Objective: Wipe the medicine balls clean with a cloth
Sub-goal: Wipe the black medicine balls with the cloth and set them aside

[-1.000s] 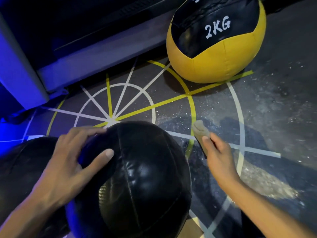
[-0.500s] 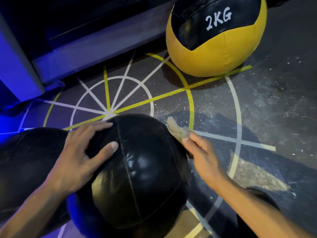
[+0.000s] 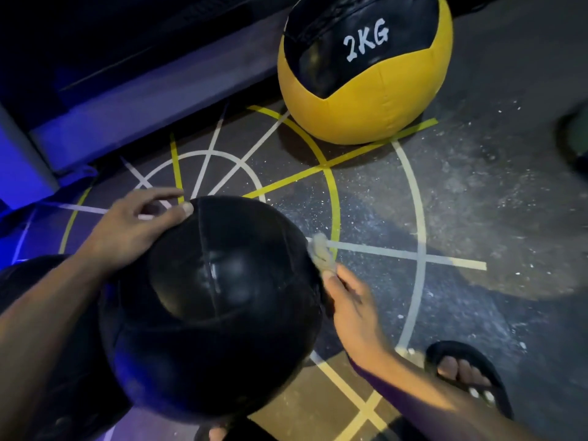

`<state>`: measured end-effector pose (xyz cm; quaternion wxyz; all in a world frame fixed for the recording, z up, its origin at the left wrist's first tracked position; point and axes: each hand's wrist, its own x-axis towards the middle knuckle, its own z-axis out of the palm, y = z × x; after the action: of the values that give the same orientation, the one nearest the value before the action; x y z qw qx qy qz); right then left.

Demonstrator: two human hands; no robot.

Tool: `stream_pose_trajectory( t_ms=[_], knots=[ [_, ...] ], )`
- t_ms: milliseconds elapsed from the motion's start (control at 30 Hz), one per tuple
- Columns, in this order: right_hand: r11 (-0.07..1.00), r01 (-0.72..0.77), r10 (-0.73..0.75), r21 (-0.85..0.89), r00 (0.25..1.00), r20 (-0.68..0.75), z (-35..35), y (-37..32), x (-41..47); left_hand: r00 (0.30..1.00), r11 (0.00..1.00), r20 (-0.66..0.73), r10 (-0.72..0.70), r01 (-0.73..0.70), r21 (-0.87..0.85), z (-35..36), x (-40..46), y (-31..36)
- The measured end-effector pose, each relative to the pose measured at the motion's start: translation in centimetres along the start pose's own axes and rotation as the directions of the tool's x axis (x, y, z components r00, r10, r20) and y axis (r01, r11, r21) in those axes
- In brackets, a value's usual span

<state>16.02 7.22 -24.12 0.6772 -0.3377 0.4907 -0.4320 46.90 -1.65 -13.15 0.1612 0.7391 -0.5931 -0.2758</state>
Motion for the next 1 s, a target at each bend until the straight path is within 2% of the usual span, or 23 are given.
stream_pose_trajectory(
  t_ms=[33,67,100,200,267,367,433,500,533,600,667,700,733,800,867,900,933,1000],
  knots=[
    [0.995,0.092,-0.094,0.022,0.990,0.103,-0.1,-0.5,-0.1,1.000,0.999,-0.021,-0.022,0.023,0.041,-0.2,0.9,0.0],
    [0.991,0.130,-0.130,0.011,0.981,0.146,-0.4,-0.5,0.4,0.999,0.995,-0.027,-0.019,0.021,0.098,-0.6,1.8,0.1],
    [0.994,0.109,-0.105,-0.021,0.987,0.122,-0.7,-0.3,1.4,0.999,0.987,-0.041,0.006,0.001,0.161,-0.9,2.7,0.5],
    [0.993,-0.101,0.097,-0.058,0.993,-0.064,-1.8,0.5,5.2,0.994,0.977,-0.084,0.065,-0.046,0.209,-2.4,4.3,2.1],
    [0.979,-0.201,0.198,-0.022,0.976,-0.090,-2.2,0.9,6.8,0.997,0.983,-0.017,0.082,-0.078,0.164,-3.2,3.6,2.9],
    [0.948,-0.314,0.317,0.053,0.946,-0.074,-0.6,1.1,7.9,0.970,0.898,0.084,0.227,-0.242,0.368,-3.8,0.7,1.6],
    [0.942,-0.330,0.334,0.056,0.936,-0.111,0.4,1.5,8.5,0.958,0.880,0.078,0.275,-0.284,0.382,-3.9,-1.6,-0.2],
    [0.961,-0.272,0.276,0.050,0.950,-0.148,0.9,0.5,8.0,0.962,0.921,0.041,0.271,-0.271,0.278,-3.4,-3.5,-0.8],
    [0.981,-0.195,0.195,0.013,0.970,-0.142,1.1,-0.1,7.2,0.961,0.929,0.025,0.277,-0.274,0.250,-2.9,-4.0,-0.9],
    [0.991,0.069,-0.070,-0.110,0.998,0.000,1.8,-1.1,4.2,0.958,0.934,-0.023,0.286,-0.273,0.229,-2.0,-4.4,-0.9],
    [0.918,0.343,-0.310,-0.197,0.933,0.182,2.7,-1.5,0.9,0.963,0.950,-0.052,0.266,-0.252,0.185,-1.8,-3.9,-0.5],
    [0.861,0.439,-0.381,-0.258,0.891,0.246,2.6,-0.9,0.3,0.965,0.957,-0.063,0.254,-0.242,0.157,-1.9,-3.6,-0.4],
    [0.824,0.475,-0.398,-0.309,0.873,0.280,2.0,0.0,0.7,0.967,0.963,-0.071,0.245,-0.234,0.135,-2.0,-3.3,-0.2],
    [0.863,0.371,-0.319,-0.344,0.926,0.200,0.9,1.1,3.1,0.971,0.967,-0.064,0.231,-0.221,0.126,-2.1,-2.8,0.1],
    [0.936,0.115,-0.127,-0.332,0.992,-0.014,0.5,1.2,6.1,0.973,0.969,-0.053,0.224,-0.217,0.122,-2.0,-2.3,0.2],
    [0.949,0.044,-0.069,-0.311,0.995,-0.070,0.7,1.1,6.3,0.976,0.972,-0.057,0.211,-0.204,0.118,-1.9,-2.1,0.4],
    [0.954,0.041,-0.066,-0.297,0.995,-0.075,1.1,0.8,5.5,0.977,0.974,-0.060,0.204,-0.196,0.109,-1.7,-1.7,0.4],
    [0.942,0.194,-0.184,-0.274,0.981,0.061,1.7,0.2,2.3,0.981,0.981,-0.076,0.179,-0.172,0.091,-1.9,-0.9,0.4]
  ],
)
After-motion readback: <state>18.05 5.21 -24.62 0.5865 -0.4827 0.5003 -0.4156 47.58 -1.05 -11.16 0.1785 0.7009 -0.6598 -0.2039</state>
